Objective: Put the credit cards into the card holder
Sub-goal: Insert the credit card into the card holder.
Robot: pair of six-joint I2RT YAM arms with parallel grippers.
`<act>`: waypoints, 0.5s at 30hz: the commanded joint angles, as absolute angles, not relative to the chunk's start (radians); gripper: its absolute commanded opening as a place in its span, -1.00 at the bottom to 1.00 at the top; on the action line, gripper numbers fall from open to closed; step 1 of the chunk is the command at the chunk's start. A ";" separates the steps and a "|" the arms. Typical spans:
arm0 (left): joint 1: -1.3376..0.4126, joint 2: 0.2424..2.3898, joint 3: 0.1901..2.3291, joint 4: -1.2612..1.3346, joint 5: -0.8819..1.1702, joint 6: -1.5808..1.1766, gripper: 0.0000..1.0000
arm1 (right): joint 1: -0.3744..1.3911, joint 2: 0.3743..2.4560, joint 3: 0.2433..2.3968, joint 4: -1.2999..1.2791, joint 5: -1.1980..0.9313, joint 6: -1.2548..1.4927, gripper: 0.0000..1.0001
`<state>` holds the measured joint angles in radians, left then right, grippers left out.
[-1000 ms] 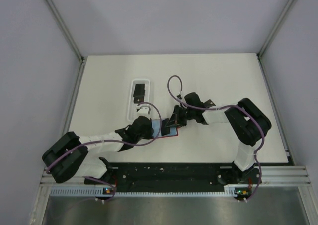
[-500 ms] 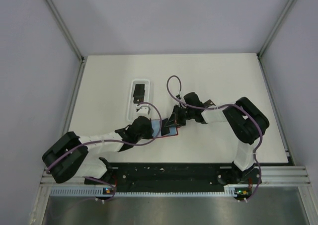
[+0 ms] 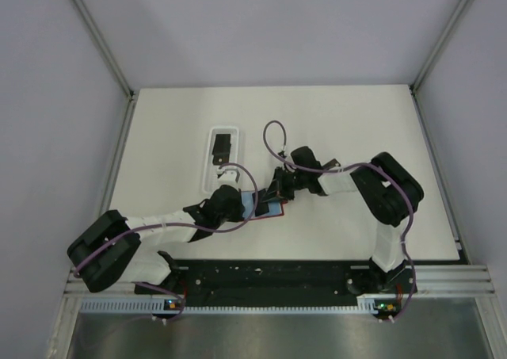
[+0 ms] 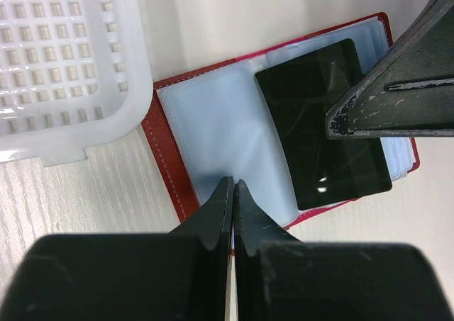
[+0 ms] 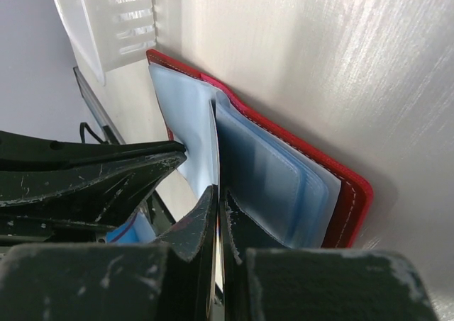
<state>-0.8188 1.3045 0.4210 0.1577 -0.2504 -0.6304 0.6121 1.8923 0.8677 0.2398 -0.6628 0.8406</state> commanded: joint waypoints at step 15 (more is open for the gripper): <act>-0.815 1.313 0.405 0.167 -0.238 -0.637 -1.00 | 0.644 1.960 0.930 0.278 -0.656 0.854 -1.00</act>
